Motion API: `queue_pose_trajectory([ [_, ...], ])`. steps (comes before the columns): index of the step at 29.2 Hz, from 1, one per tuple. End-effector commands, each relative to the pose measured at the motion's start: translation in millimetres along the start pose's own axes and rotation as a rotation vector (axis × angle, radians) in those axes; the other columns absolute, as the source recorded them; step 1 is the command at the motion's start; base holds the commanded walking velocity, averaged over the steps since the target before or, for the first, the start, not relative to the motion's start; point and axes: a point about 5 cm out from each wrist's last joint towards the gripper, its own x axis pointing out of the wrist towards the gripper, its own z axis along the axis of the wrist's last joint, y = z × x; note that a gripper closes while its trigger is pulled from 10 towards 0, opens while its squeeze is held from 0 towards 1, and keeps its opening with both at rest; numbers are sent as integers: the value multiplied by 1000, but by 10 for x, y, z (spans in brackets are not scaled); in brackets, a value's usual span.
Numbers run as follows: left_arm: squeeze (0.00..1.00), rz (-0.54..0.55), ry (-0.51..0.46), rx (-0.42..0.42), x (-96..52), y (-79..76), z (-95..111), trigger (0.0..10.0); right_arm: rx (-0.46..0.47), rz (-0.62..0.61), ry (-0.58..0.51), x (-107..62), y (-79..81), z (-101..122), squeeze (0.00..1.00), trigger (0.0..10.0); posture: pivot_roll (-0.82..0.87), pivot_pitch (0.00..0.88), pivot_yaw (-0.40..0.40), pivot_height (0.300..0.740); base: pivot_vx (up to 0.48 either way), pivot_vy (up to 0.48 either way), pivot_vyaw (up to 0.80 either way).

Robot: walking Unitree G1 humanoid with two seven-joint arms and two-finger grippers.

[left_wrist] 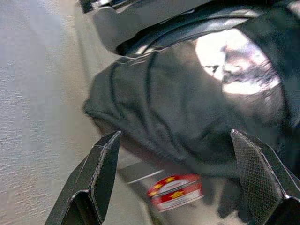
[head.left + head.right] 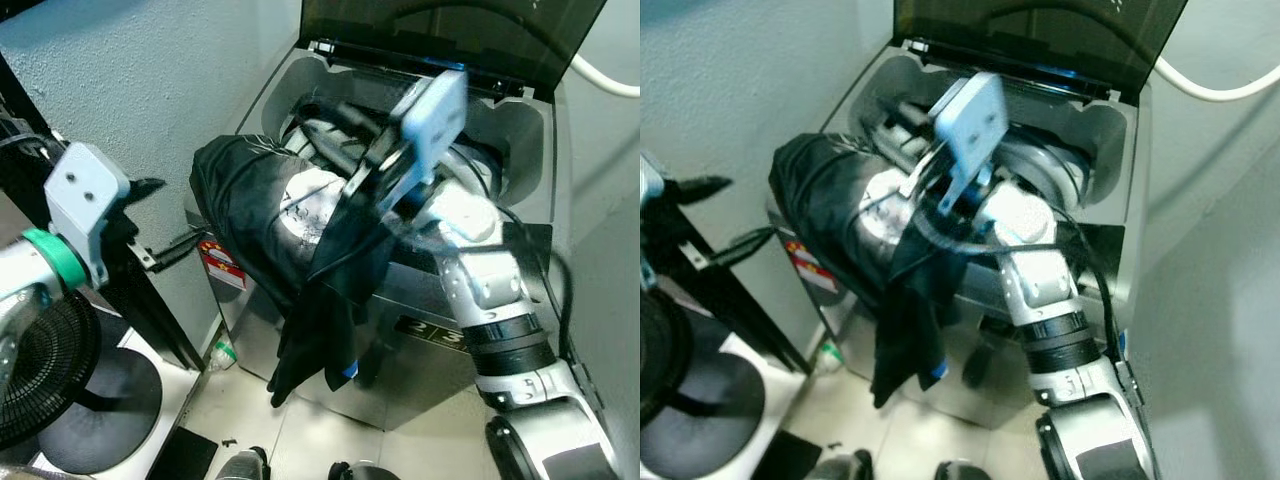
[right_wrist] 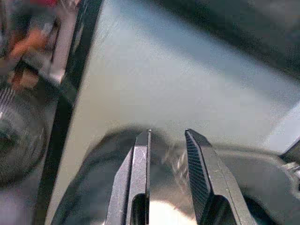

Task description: Clothes washing

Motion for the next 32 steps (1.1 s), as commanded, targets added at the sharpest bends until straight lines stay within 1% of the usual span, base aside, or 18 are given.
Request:
queue_pose_trajectory([
  [1, 0, -24, -28, -37, 18, -39, 23, 10000, -97, 27, 77, 4, 93, -124, 0, 10000, 175, 81, 20, 740, 0, 0, 0],
  [2, 0, -24, -28, -37, 18, -39, 23, 10000, -97, 27, 77, 4, 93, -124, 0, 10000, 175, 81, 20, 740, 0, 0, 0],
  [4, 0, -52, -108, -78, 30, -68, 142, 10000, -208, -44, 195, 41, 72, -274, 0, 10000, 169, 82, 24, 740, 0, 0, 0],
  [5, 0, -76, -132, -80, 18, -92, 195, 10000, -221, -73, 227, 35, 25, -308, 1000, 10000, 169, 82, 24, 740, 0, 0, 0],
  [8, 0, -93, -140, -73, 4, -110, 225, 10000, -223, -86, 242, 13, -27, -313, 1000, 10000, 174, 86, 25, 740, 0, 0, 0],
  [9, 0, -102, -139, -65, -12, -119, 241, 10000, -201, -63, 246, -27, -58, -307, 1000, 10000, 174, 86, 25, 740, 0, 0, 0],
  [10, 0, -107, -134, -56, -31, -121, 249, 10000, -166, 13, 244, -114, -53, -293, 1000, 10000, 172, 84, 27, 740, 0, 0, 0],
  [11, 0, -107, -134, -56, -31, -121, 249, 10000, -166, 13, 244, -114, -53, -293, 1000, 10000, 172, 84, 27, 740, 0, 0, 0],
  [12, 0, -112, -127, -46, -48, -121, 254, 10000, -115, 106, 241, -230, -24, -274, 1000, 10000, 172, 84, 27, 740, 0, 0, 0],
  [13, 0, -112, -127, -46, -48, -121, 254, 10000, -115, 106, 241, -230, -24, -274, 1000, 10000, 172, 84, 27, 740, 0, 0, 0],
  [15, 0, -116, -114, -28, -71, -120, 260, 10000, -28, 219, 224, -418, 5, -207, 1000, 10000, 165, 88, 25, 740, 0, 0, 0],
  [19, 0, -120, -111, -24, -79, -123, 267, 10000, 3, 256, 216, -532, 4, -150, 1000, 10000, 157, 90, 24, 740, 0, 0, 0],
  [20, 0, -121, -112, -24, -75, -127, 271, 10000, 7, 244, 212, -557, -22, -138, 882, 10000, 157, 90, 24, 740, 0, 0, 0],
  [21, 0, -122, -112, -23, -73, -129, 273, 10000, 10, 235, 209, -572, -41, -129, 882, 10000, 157, 90, 24, 740, 0, 0, 0],
  [22, 0, -122, -112, -24, -68, -132, 278, 10000, -3, 219, 219, -588, -67, -136, 0, 10000, 155, 90, 27, 740, 0, 0, 0],
  [25, 0, -124, -113, -23, -51, -140, 288, 10000, -42, 163, 243, -598, -137, -165, 0, 10000, 155, 89, 29, 740, 0, 0, 0],
  [28, 0, -128, -113, -22, -44, -147, 292, 10000, -36, 161, 242, -586, -127, -170, 0, 10000, 155, 89, 29, 740, 0, 0, 0],
  [32, 0, -127, -113, -19, -40, -146, 292, 10000, -19, 182, 238, -534, -23, -184, 0, 10000, 155, 89, 29, 740, 0, 0, 0],
])
